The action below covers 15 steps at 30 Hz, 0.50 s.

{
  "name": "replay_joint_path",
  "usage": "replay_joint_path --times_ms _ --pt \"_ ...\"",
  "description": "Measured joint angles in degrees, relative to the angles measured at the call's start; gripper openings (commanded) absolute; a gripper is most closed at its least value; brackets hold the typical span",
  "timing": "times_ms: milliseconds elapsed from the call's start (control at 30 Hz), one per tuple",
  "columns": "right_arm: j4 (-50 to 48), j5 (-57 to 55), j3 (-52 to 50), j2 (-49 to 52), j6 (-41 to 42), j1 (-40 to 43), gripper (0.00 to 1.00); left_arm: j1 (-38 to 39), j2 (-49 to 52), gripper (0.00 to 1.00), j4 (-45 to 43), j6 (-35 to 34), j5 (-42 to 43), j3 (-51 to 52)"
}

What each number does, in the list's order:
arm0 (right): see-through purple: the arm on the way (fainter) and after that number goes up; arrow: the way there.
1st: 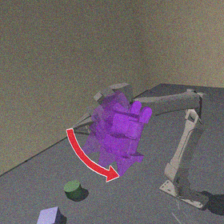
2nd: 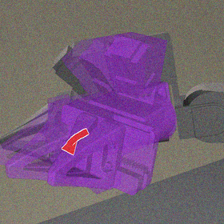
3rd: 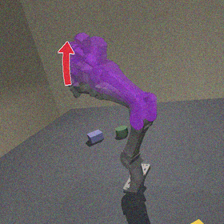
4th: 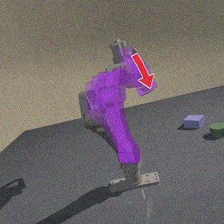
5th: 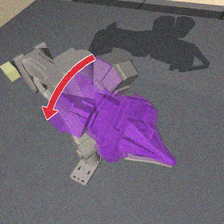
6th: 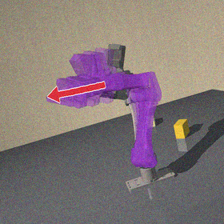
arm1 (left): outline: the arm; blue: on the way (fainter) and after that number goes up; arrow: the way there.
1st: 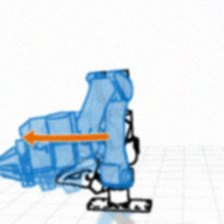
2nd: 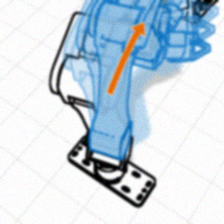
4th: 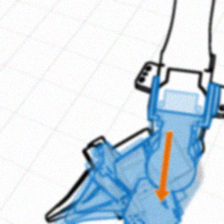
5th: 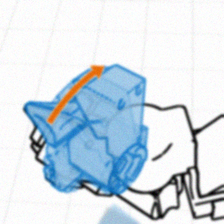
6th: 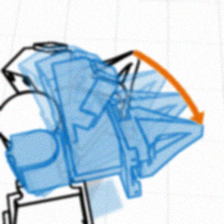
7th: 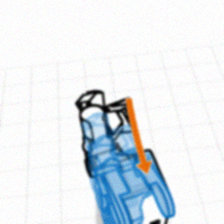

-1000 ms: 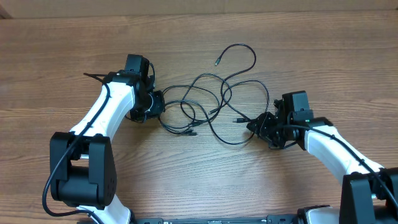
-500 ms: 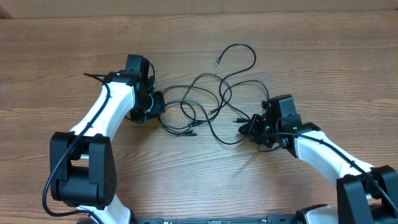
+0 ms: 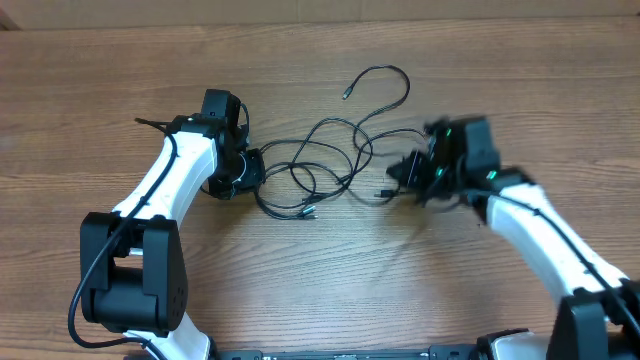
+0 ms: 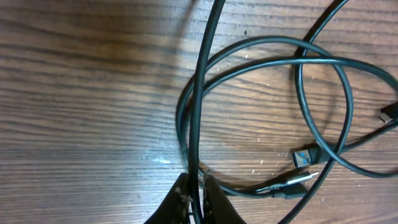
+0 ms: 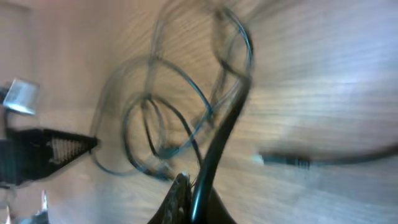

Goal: Untangle cables

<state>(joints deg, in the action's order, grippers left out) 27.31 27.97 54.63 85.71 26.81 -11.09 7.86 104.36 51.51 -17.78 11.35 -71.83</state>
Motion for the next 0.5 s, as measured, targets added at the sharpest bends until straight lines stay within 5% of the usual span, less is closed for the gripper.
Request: replay_joint_path --times_ms 233,500 --pt "21.5 -9.1 27.8 -1.1 -11.0 1.0 0.04 0.0 0.0 0.04 0.0 0.0 0.0 0.0" --pt "26.1 -29.7 53.1 -1.9 -15.4 1.9 0.04 0.0 0.0 0.04 4.3 -1.4 -9.4 0.0"
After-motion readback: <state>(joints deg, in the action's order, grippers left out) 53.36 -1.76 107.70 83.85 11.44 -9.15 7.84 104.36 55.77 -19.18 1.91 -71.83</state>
